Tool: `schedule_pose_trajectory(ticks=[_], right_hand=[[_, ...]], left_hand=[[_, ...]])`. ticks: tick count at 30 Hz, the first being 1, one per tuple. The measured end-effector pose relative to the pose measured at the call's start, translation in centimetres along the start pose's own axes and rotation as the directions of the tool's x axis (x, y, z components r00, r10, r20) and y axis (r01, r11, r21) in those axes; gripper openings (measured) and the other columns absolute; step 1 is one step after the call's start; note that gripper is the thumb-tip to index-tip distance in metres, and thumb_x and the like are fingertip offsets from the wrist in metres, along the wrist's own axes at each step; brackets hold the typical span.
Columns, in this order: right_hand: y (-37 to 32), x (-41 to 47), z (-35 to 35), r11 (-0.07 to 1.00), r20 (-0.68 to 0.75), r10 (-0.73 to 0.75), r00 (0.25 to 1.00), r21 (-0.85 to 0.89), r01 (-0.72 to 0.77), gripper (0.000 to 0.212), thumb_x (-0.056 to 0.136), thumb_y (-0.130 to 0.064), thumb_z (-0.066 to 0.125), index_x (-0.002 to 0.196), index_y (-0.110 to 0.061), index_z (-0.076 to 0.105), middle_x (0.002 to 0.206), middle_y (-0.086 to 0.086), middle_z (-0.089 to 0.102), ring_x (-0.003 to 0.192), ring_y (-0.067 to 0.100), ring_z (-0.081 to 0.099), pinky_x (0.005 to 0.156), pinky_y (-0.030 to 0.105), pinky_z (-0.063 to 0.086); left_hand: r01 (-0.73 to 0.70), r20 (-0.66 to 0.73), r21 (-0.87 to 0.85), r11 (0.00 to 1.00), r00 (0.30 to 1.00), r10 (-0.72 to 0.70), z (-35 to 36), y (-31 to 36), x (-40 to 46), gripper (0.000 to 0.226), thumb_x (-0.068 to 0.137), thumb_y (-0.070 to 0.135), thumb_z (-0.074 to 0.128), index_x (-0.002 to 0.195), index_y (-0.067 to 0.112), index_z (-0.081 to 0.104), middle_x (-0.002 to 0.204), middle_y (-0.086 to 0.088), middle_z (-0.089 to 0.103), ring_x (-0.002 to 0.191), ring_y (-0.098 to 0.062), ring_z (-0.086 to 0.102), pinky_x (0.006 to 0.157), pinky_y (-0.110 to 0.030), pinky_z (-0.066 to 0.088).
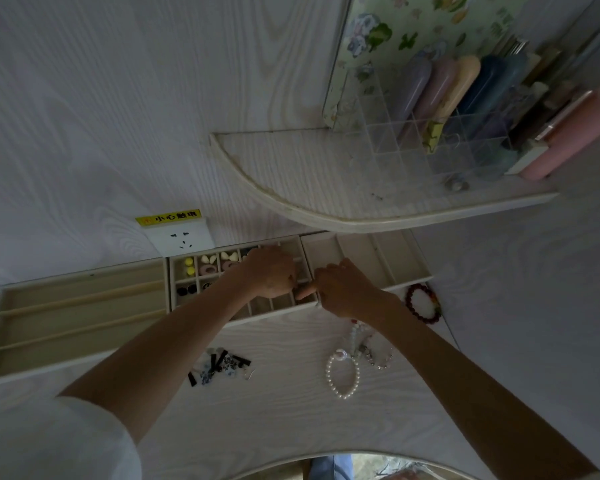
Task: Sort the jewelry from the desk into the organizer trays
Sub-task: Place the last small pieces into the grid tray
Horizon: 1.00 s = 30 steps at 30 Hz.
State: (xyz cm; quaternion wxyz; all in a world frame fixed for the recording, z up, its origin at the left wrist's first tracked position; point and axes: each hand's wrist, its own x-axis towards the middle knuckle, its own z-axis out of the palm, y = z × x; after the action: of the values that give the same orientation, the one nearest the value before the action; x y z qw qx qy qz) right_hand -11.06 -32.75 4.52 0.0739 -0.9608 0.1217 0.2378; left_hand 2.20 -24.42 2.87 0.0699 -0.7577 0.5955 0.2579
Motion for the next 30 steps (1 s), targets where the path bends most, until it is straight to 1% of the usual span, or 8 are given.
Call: schedule_pose_trajectory(ticks=[6, 9, 10, 15, 17, 21, 26, 30], right_hand=[[3.4, -6.1, -1.0, 0.942, -0.082, 0.174, 0.981, 0.304, -0.141, 0.036, 0.098, -0.014, 0.039, 0.117, -0.035, 0.061, 0.120, -0.003, 0.059, 0.107, 0.010, 0.054, 0.102, 0.034, 0.034], [3.1, -7.8, 0.4, 0.888, -0.072, 0.188, 0.980, 0.439, -0.138, 0.027, 0.095, -0.018, 0.048, 0.111, -0.034, 0.064, 0.104, -0.008, 0.061, 0.082, -0.005, 0.049, 0.075, 0.007, 0.036], [2.7, -7.9, 1.0, 0.873, -0.077, 0.186, 0.980, 0.470, -0.129, 0.026, 0.094, -0.019, 0.051, 0.108, -0.036, 0.064, 0.101, -0.009, 0.062, 0.078, -0.006, 0.048, 0.069, 0.006, 0.035], [-1.6, -6.8, 4.1, 0.882, -0.055, 0.060, 0.997, 0.470, -0.027, 0.027, 0.093, -0.021, 0.051, 0.114, -0.035, 0.063, 0.109, -0.007, 0.062, 0.085, 0.000, 0.050, 0.078, 0.016, 0.039], [-3.8, -6.0, 4.9, 0.907, -0.037, 0.002, 0.999, 0.421, 0.014, 0.032, 0.094, -0.026, 0.051, 0.126, -0.031, 0.055, 0.119, 0.001, 0.058, 0.103, 0.011, 0.052, 0.090, 0.025, 0.040], [-7.4, -4.1, 6.5, 0.963, -0.001, -0.075, 0.997, 0.258, 0.072, 0.051, 0.095, -0.037, 0.048, 0.143, -0.029, 0.032, 0.145, 0.000, 0.036, 0.131, 0.020, 0.033, 0.105, 0.031, 0.024], [-10.7, -1.6, 8.5, 0.930, -0.182, -0.029, 0.983, 0.355, 0.093, 0.040, 0.092, -0.040, 0.052, 0.128, -0.024, 0.053, 0.123, 0.003, 0.052, 0.114, 0.021, 0.048, 0.088, 0.028, 0.032], [-13.4, -0.2, 9.7, 0.878, -0.289, 0.027, 0.957, 0.464, 0.115, 0.027, 0.086, -0.037, 0.060, 0.108, -0.021, 0.065, 0.102, 0.004, 0.058, 0.096, 0.021, 0.055, 0.077, 0.028, 0.038]], left_hand=[[-0.025, -0.186, -0.205, 0.978, 0.983, -0.014, -0.5, -2.8, -5.1, 0.024, 0.094, 0.028, 0.049, 0.107, 0.029, 0.070, 0.105, 0.011, 0.064, 0.088, -0.005, 0.054, 0.086, -0.027, 0.047], [0.014, -0.206, -0.290, 0.957, 0.976, -0.077, 1.0, -5.1, -8.6, 0.022, 0.094, 0.033, 0.050, 0.107, 0.034, 0.068, 0.108, 0.017, 0.063, 0.093, 0.001, 0.054, 0.091, -0.030, 0.047], [0.031, -0.208, -0.309, 0.950, 0.973, -0.100, 1.5, -5.6, -9.6, 0.022, 0.093, 0.033, 0.051, 0.107, 0.034, 0.068, 0.108, 0.020, 0.061, 0.094, 0.002, 0.054, 0.091, -0.030, 0.047], [0.137, -0.243, -0.381, 0.914, 0.939, -0.242, 4.9, -6.2, -15.2, 0.023, 0.095, 0.028, 0.049, 0.106, 0.034, 0.068, 0.104, 0.017, 0.061, 0.085, 0.002, 0.054, 0.069, -0.016, 0.038], [0.191, -0.244, -0.440, 0.877, 0.915, -0.322, 6.7, -6.2, -16.8, 0.022, 0.094, 0.026, 0.051, 0.104, 0.035, 0.068, 0.105, 0.017, 0.063, 0.085, 0.001, 0.055, 0.068, -0.017, 0.038], [0.297, -0.171, -0.530, 0.794, 0.880, -0.443, 9.6, -5.5, -18.9, 0.026, 0.091, 0.020, 0.053, 0.109, 0.033, 0.066, 0.113, 0.017, 0.063, 0.099, -0.004, 0.059, 0.075, -0.018, 0.043], [0.369, -0.111, -0.539, 0.757, 0.860, -0.498, 12.6, -5.0, -19.4, 0.030, 0.090, 0.026, 0.059, 0.119, 0.028, 0.060, 0.120, 0.009, 0.058, 0.108, -0.008, 0.056, 0.083, -0.019, 0.039], [0.388, -0.118, -0.636, 0.667, 0.805, -0.581, 14.6, -4.8, -18.6, 0.032, 0.081, 0.038, 0.069, 0.108, 0.024, 0.063, 0.100, 0.010, 0.060, 0.100, -0.010, 0.060, 0.075, -0.018, 0.039]])
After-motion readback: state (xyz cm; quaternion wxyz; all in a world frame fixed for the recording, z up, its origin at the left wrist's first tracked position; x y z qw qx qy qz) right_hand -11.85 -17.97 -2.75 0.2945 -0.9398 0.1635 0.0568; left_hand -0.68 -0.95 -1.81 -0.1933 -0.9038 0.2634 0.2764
